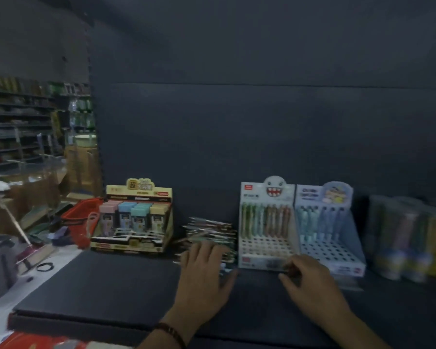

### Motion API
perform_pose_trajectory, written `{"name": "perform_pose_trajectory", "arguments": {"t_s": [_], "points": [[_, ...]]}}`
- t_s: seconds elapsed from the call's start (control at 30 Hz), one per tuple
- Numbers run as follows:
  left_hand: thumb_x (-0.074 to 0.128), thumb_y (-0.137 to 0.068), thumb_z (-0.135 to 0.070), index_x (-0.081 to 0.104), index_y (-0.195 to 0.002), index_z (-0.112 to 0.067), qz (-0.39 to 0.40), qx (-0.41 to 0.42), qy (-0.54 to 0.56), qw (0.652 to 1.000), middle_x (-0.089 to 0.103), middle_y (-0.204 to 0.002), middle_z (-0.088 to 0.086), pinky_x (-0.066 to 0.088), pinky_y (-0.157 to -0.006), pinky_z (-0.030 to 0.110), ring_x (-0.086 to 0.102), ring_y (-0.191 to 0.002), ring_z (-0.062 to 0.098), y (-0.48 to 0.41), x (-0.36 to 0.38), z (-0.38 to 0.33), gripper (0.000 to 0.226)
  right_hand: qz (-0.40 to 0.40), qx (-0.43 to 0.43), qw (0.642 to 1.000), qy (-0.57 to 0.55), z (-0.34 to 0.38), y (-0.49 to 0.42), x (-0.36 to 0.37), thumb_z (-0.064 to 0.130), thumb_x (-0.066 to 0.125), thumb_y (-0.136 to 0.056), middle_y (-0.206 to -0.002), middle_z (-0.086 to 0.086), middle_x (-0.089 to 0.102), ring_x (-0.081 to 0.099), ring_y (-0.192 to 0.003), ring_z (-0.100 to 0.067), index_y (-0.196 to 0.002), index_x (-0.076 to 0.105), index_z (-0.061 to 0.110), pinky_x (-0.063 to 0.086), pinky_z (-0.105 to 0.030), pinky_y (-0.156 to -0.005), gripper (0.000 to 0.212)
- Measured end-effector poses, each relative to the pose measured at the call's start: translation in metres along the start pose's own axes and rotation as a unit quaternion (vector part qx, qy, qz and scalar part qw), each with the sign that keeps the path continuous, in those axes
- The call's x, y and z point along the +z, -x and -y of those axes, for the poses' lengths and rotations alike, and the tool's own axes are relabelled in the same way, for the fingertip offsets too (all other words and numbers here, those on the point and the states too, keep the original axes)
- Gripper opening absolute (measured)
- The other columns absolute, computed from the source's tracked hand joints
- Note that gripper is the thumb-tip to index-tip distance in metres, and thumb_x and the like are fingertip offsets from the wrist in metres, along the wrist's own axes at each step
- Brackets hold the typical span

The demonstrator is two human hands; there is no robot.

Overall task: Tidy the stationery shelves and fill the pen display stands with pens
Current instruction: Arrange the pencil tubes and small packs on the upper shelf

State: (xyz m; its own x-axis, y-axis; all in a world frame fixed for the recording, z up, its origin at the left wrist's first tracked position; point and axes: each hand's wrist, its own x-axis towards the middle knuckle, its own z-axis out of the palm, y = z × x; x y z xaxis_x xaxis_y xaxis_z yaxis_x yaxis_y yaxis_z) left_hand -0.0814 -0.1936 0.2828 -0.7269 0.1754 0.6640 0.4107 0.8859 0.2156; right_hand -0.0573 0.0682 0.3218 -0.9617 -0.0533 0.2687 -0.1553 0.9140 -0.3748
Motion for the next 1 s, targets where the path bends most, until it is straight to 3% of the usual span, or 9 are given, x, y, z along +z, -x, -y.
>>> {"name": "perform_pose_trajectory", "arguments": {"t_s": [0.17, 0.3, 0.43, 0.5, 0.7, 0.87, 1.0], "points": [[0.039, -0.101, -0.065, 0.046, -0.12, -0.042, 0.094, 0.076, 0.08, 0.989, 0.04, -0.123, -0.017, 0.035, -0.103, 0.032, 0.039, -0.117, 0.011, -0.012, 0.026, -0.091, 0.03, -0.059, 0.057, 0.995, 0.053, -0.054, 0.025, -0.016, 0.046, 0.069, -0.093, -0.108, 0.014, 0.055, 0.058, -0.103, -0.013, -0.108, 0.059, 0.036, 0.054, -0.03, -0.089, 0.02], [0.043, -0.103, -0.06, 0.051, -0.119, -0.038, 0.13, 0.069, 0.118, 0.982, 0.044, -0.118, -0.016, 0.041, -0.103, 0.028, 0.041, -0.111, 0.01, -0.023, 0.05, -0.133, 0.028, -0.053, 0.155, 0.98, 0.115, -0.068, 0.03, -0.024, 0.068, 0.062, -0.089, -0.133, 0.001, 0.042, 0.047, -0.125, -0.023, -0.128, 0.045, 0.031, 0.048, -0.034, -0.102, 0.056], [0.044, -0.108, -0.041, 0.052, -0.127, -0.034, 0.185, 0.024, 0.088, 0.978, 0.043, -0.124, -0.008, 0.042, -0.107, 0.033, 0.042, -0.119, 0.017, -0.024, 0.064, -0.143, 0.022, -0.042, 0.192, 0.971, 0.135, -0.069, 0.028, -0.018, 0.092, 0.044, -0.08, -0.14, -0.006, 0.042, 0.044, -0.13, -0.029, -0.137, 0.043, 0.027, 0.046, -0.04, -0.107, 0.087], [0.043, -0.107, -0.037, 0.053, -0.135, -0.035, 0.206, 0.029, 0.055, 0.977, 0.041, -0.125, -0.006, 0.041, -0.107, 0.035, 0.038, -0.12, 0.019, -0.023, 0.069, -0.142, 0.03, -0.046, 0.195, 0.969, 0.142, -0.072, 0.026, -0.013, 0.096, 0.036, -0.079, -0.14, -0.009, 0.043, 0.047, -0.129, -0.03, -0.14, 0.043, 0.024, 0.046, -0.042, -0.108, 0.095], [0.041, -0.107, -0.031, 0.049, -0.15, -0.044, 0.203, 0.032, 0.038, 0.978, 0.034, -0.117, -0.007, 0.038, -0.1, 0.035, 0.034, -0.108, 0.021, -0.018, 0.074, -0.138, 0.045, -0.046, 0.196, 0.971, 0.128, -0.072, 0.022, -0.008, 0.092, 0.038, -0.082, -0.146, -0.016, 0.035, 0.039, -0.134, -0.037, -0.148, 0.039, 0.017, 0.039, -0.046, -0.113, 0.1], [0.044, -0.108, -0.028, 0.054, -0.143, -0.051, 0.192, 0.031, 0.067, 0.979, 0.034, -0.11, -0.012, 0.034, -0.092, 0.03, 0.029, -0.1, 0.017, -0.019, 0.08, -0.135, 0.043, -0.048, 0.196, 0.972, 0.124, -0.074, 0.023, -0.007, 0.093, 0.044, -0.078, -0.145, -0.016, 0.035, 0.038, -0.133, -0.038, -0.148, 0.038, 0.017, 0.038, -0.046, -0.113, 0.103], [0.054, -0.104, -0.031, 0.061, -0.128, -0.05, 0.175, 0.015, 0.106, 0.979, 0.041, -0.111, -0.014, 0.042, -0.099, 0.033, 0.033, -0.106, 0.015, -0.019, 0.078, -0.135, 0.031, -0.05, 0.192, 0.976, 0.087, -0.072, 0.025, -0.011, 0.088, 0.049, -0.077, -0.145, -0.014, 0.035, 0.038, -0.133, -0.037, -0.147, 0.038, 0.019, 0.038, -0.047, -0.112, 0.099]]}}
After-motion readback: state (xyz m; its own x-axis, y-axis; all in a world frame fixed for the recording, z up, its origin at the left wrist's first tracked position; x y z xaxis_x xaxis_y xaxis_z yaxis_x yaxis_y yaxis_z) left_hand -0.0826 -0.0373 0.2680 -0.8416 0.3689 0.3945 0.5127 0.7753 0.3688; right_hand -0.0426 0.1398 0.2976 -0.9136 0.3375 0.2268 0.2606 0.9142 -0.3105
